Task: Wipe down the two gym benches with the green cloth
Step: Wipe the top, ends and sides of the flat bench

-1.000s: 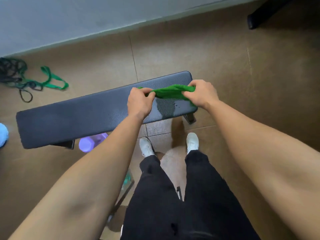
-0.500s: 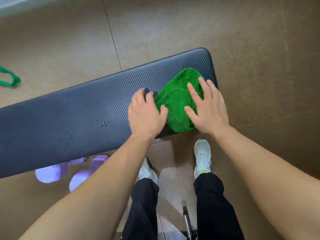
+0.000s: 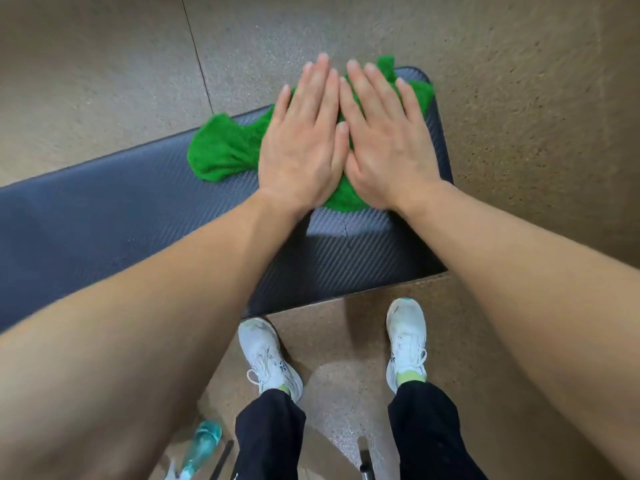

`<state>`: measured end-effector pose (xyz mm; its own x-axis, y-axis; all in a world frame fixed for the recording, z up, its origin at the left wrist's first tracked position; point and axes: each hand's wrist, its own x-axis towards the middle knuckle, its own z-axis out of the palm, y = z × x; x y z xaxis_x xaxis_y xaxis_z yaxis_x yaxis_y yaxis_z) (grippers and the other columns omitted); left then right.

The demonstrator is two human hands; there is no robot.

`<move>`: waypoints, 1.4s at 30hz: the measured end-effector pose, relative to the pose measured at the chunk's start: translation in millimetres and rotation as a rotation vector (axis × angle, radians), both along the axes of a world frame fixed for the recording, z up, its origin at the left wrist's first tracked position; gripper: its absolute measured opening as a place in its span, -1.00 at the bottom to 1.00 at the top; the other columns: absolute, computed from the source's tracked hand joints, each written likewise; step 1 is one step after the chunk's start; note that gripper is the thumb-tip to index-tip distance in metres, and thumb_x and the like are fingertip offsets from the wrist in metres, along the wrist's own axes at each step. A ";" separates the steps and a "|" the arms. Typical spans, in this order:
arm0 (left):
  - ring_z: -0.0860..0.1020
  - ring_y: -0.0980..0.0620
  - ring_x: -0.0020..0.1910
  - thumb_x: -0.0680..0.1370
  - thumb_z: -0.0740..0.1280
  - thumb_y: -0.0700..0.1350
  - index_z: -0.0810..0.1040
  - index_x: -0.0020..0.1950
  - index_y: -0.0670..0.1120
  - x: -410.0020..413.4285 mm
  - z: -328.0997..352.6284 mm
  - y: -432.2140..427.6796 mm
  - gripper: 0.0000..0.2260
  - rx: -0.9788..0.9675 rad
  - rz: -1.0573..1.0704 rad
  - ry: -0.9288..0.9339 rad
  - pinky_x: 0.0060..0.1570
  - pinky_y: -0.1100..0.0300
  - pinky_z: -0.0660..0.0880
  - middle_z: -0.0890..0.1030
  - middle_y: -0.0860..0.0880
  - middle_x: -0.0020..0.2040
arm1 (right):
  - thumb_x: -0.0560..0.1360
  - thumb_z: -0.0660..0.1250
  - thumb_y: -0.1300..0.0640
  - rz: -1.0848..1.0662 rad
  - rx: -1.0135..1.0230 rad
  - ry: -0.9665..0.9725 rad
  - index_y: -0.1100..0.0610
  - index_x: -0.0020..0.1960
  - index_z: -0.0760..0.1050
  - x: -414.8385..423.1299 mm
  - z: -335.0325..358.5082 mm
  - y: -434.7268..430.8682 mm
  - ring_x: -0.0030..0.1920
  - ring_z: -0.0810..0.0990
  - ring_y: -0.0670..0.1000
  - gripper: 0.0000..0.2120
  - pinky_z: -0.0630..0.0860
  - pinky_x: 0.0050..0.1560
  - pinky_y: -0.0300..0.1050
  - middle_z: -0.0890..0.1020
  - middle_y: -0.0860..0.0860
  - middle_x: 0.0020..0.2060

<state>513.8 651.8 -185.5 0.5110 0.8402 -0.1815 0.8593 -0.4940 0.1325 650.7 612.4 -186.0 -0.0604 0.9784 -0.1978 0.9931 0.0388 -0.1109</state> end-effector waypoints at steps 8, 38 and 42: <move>-0.07 -0.07 0.61 0.65 -0.03 0.12 -0.02 0.61 -0.14 -19.5 7.5 -151.8 -0.40 -0.130 -0.047 0.011 0.53 -0.10 0.02 -0.05 -0.11 0.63 | 0.59 0.08 -0.08 -0.020 -0.184 -0.048 0.14 0.62 -0.04 -11.8 14.7 -152.9 0.60 -0.11 0.21 -0.31 -0.04 0.55 0.25 -0.09 0.17 0.61; -0.07 -0.02 0.61 0.65 -0.13 0.14 -0.06 0.62 -0.08 -82.8 1.8 -35.9 -0.43 -0.052 0.265 0.015 0.54 -0.12 -0.03 -0.06 -0.03 0.63 | 0.61 -0.15 -0.17 0.222 -0.130 -0.032 0.12 0.62 -0.06 -65.5 5.9 -1.6 0.61 -0.08 0.10 -0.34 -0.09 0.57 0.11 -0.05 0.08 0.62; -0.09 -0.05 0.61 0.66 -0.13 0.14 -0.06 0.62 -0.02 -58.3 -1.5 -41.3 -0.45 -0.062 0.334 -0.013 0.54 -0.14 -0.06 -0.07 0.00 0.63 | 0.64 -0.06 -0.08 0.027 -0.096 -0.006 0.01 0.63 -0.07 -63.3 4.2 -11.9 0.60 -0.10 0.16 -0.41 -0.10 0.56 0.15 -0.06 0.05 0.62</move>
